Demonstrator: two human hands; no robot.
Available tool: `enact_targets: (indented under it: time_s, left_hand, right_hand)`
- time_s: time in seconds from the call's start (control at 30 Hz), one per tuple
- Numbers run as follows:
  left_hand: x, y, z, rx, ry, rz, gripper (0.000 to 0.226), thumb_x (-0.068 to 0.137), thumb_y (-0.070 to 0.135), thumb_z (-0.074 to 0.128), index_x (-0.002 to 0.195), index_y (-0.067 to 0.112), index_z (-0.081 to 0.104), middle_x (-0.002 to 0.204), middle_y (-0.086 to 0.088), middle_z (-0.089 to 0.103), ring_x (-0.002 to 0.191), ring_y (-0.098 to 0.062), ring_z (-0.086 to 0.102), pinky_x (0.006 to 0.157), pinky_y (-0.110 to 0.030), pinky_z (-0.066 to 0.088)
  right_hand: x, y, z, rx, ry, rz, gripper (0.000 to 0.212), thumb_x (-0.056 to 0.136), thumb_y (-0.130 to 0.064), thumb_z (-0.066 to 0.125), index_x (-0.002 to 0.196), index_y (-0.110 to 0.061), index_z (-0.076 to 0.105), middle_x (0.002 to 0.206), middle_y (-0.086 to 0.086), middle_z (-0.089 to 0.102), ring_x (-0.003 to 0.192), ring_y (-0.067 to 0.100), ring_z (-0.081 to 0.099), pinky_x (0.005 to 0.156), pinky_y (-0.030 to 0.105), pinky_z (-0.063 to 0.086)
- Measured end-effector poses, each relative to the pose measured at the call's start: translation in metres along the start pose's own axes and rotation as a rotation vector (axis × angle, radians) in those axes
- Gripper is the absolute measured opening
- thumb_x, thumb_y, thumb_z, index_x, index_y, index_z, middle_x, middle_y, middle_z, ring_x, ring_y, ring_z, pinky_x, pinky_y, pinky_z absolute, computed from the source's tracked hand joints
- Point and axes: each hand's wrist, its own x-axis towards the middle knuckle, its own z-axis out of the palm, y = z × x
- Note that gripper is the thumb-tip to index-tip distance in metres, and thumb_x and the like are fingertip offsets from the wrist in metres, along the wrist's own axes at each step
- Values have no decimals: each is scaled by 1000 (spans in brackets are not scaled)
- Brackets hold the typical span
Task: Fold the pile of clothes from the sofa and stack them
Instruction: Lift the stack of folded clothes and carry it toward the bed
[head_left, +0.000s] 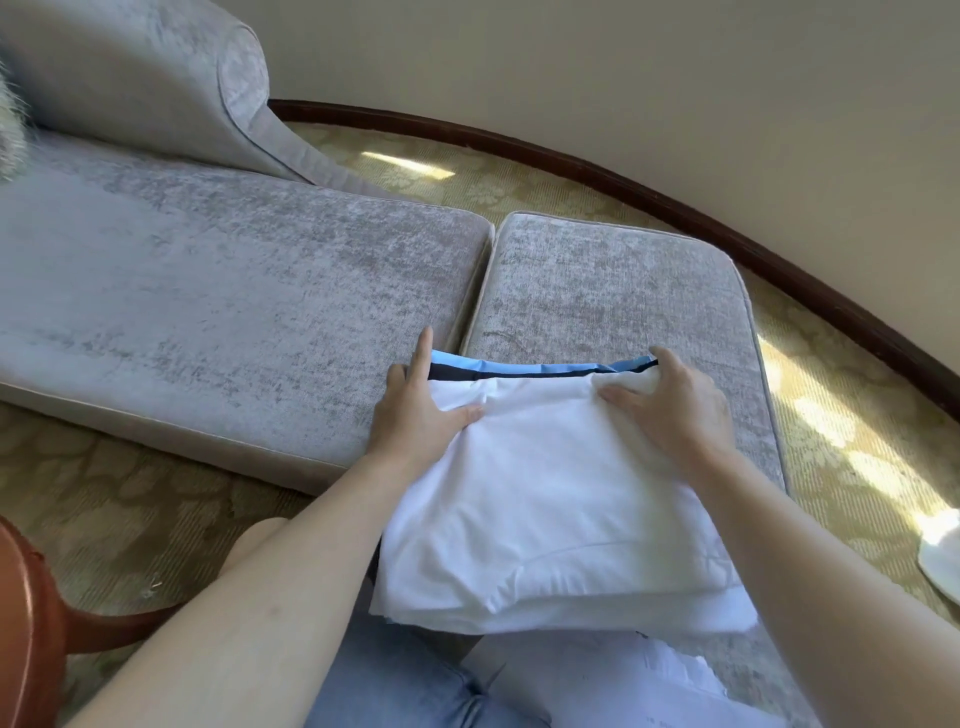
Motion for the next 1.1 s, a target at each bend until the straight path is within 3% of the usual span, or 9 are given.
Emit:
enact_targets:
  time_s: [0.2, 0.27, 0.37, 0.57, 0.77, 0.93, 1.1]
  left_hand:
    - [-12, -17, -18, -4, -23, -24, 102, 76, 47, 77, 153, 41, 10, 136, -5, 38, 122, -26, 48, 95, -33, 38]
    - [-15, -24, -20, 25, -43, -27, 96, 76, 46, 77, 152, 38, 18, 139, -6, 37, 123, -27, 47, 98, -35, 38]
    - [-16, -26, -19, 58, -55, -11, 82, 76, 48, 77, 145, 33, 35, 137, -6, 38, 117, -27, 51, 93, -33, 41]
    - [-8, -30, -13, 71, -67, 0, 77, 73, 46, 80, 139, 30, 43, 133, -4, 43, 118, -27, 51, 97, -36, 43]
    - [4, -29, -12, 76, -157, 11, 106, 71, 41, 83, 153, 29, 17, 150, -3, 35, 136, -23, 38, 107, -35, 33]
    - [6, -33, -7, 71, -146, -11, 86, 66, 42, 85, 138, 22, 42, 136, 0, 48, 122, -19, 48, 100, -32, 39]
    - [1, -32, -5, 56, -110, 4, 81, 67, 38, 86, 135, 22, 45, 126, 3, 37, 114, -19, 52, 90, -23, 35]
  right_hand:
    - [1, -11, -5, -55, -128, -39, 81, 71, -68, 67, 139, -29, 45, 130, 9, 52, 122, 33, 48, 93, 40, 43]
    - [1, -8, -1, -86, -238, -72, 71, 70, -70, 67, 126, -29, 54, 120, 9, 55, 114, 31, 52, 84, 36, 43]
    - [6, -4, 4, -114, -349, -59, 75, 67, -74, 67, 125, -28, 55, 124, 6, 59, 115, 28, 54, 83, 34, 42]
    - [12, -15, 15, -125, -295, -100, 61, 68, -68, 69, 105, -22, 55, 116, 3, 57, 104, 24, 54, 81, 34, 41]
    - [17, -12, 18, -84, -329, -78, 88, 67, -68, 71, 141, -27, 45, 138, 5, 54, 128, 26, 48, 100, 34, 38]
    - [10, -6, 21, -61, -248, -121, 63, 67, -62, 75, 112, -19, 63, 116, 6, 62, 105, 24, 56, 78, 29, 38]
    - [1, 0, 24, 12, -163, -172, 53, 70, -55, 76, 107, -21, 58, 114, 3, 56, 106, 23, 52, 83, 30, 37]
